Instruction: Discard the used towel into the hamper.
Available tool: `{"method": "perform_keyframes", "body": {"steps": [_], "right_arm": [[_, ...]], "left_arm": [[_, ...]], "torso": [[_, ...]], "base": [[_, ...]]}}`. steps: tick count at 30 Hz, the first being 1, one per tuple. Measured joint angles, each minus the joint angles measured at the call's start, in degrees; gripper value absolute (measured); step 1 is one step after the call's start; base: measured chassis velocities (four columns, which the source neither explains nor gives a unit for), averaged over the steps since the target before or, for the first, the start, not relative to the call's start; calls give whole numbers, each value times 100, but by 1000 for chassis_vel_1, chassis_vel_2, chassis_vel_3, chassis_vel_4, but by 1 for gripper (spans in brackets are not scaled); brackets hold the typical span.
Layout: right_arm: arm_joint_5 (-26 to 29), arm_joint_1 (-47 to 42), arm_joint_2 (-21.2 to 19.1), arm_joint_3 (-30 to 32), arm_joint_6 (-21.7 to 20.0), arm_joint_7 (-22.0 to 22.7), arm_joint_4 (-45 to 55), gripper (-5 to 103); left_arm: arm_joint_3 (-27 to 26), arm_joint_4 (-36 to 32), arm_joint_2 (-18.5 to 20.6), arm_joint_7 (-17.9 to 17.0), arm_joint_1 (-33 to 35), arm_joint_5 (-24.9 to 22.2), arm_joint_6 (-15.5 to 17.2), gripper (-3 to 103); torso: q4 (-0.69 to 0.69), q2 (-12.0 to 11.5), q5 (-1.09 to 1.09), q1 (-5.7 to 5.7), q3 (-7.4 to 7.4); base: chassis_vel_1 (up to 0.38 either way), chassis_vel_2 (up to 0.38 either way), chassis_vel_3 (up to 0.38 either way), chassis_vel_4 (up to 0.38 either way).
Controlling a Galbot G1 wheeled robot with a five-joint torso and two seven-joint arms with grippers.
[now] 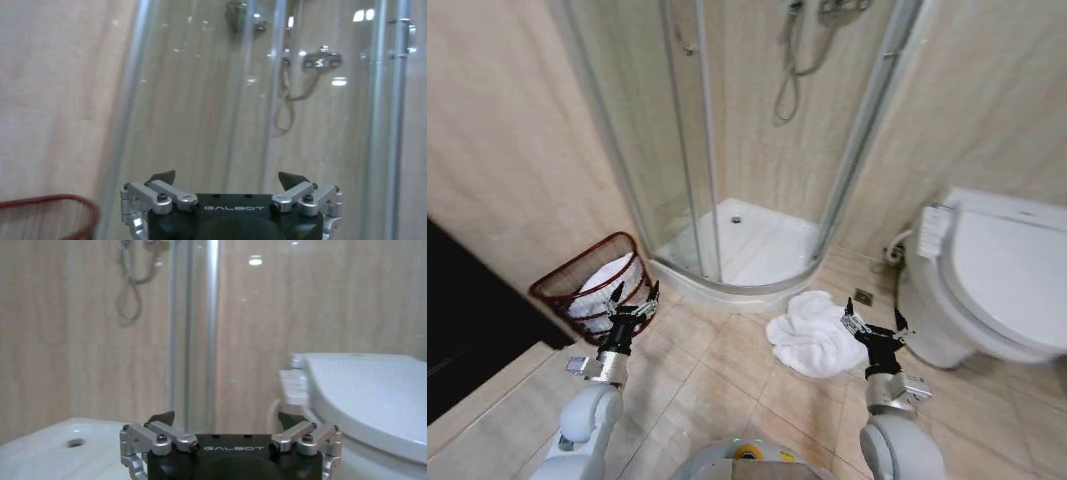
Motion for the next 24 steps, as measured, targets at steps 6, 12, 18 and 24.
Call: {"method": "perform_keyframes", "body": {"steps": [6, 12, 18, 24], "right_arm": [[-8, -6, 2, -2, 132, 81, -40, 100], [-7, -24, 3, 8, 200, 167, -63, 100], [3, -62, -20, 16, 257, 134, -81, 100], [11, -54, -18, 10, 277, 85, -93, 100]], "left_arm": [[-7, 5, -6, 0, 8, -2, 1, 100], [-17, 9, -8, 75, 3, -43, -37, 100], [-12, 25, -6, 86, 14, -86, -88, 100], [-12, 30, 13, 93, 4, -95, -90, 100]], "torso": [[0, 0, 0, 0, 0], [-3, 0, 1, 0, 0], [-1, 0, 0, 0, 0], [1, 0, 0, 0, 0]], "base": [[-122, -123, -129, -137], [-118, -117, -129, -112], [-82, -66, -69, -76], [0, 0, 0, 0]]}}
